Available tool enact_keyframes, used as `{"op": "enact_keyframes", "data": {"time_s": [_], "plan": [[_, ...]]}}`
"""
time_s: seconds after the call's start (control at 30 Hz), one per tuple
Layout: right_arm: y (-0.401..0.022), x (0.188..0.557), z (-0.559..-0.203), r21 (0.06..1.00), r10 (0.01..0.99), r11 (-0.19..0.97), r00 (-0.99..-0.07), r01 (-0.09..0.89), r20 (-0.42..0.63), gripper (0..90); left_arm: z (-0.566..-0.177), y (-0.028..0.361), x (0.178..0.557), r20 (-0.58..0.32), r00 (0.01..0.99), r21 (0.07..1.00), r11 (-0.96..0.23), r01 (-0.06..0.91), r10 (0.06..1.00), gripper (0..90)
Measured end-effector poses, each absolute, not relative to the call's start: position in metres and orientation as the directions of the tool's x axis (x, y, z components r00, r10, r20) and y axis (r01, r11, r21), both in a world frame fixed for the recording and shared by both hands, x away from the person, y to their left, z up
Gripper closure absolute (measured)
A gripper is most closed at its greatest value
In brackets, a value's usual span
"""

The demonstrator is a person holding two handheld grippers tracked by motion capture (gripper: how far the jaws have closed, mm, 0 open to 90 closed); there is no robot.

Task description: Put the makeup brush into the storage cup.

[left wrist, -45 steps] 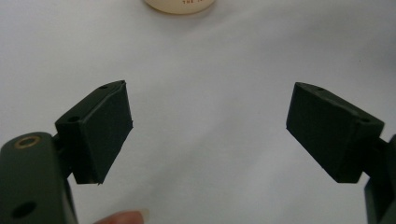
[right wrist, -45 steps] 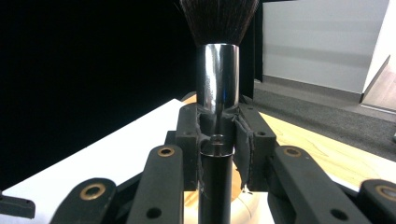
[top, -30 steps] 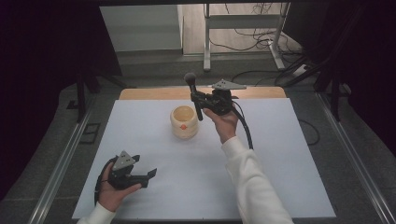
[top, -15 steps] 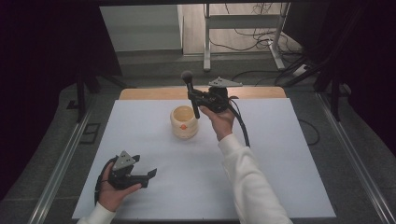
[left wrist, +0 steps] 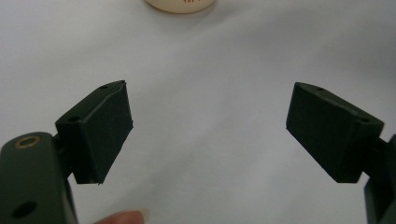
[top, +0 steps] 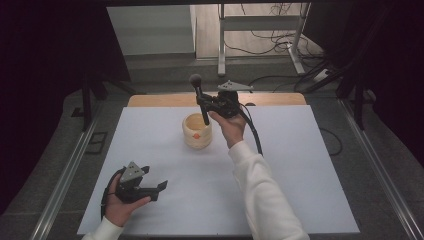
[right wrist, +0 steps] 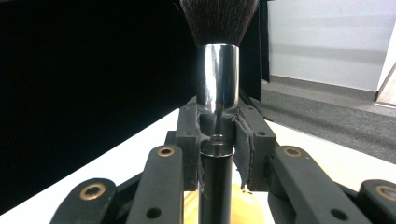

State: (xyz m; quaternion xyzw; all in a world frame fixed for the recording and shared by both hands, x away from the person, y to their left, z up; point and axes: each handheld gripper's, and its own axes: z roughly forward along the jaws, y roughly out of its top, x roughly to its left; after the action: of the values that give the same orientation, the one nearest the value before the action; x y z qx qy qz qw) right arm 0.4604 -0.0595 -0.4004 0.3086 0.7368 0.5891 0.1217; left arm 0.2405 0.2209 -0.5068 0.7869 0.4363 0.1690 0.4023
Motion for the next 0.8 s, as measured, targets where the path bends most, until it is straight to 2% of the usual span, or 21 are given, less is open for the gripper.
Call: {"op": "enact_keyframes", "data": {"time_s": [0.8], "plan": [[-0.042, 0.48, -0.42, 0.937, 0.602, 0.081, -0.765, 0.341, 0.226, 72.5, -0.507, 0.221, 0.241, -0.087, 0.562, 0.78, -0.295, 0.552, 0.822, 15.1]]}}
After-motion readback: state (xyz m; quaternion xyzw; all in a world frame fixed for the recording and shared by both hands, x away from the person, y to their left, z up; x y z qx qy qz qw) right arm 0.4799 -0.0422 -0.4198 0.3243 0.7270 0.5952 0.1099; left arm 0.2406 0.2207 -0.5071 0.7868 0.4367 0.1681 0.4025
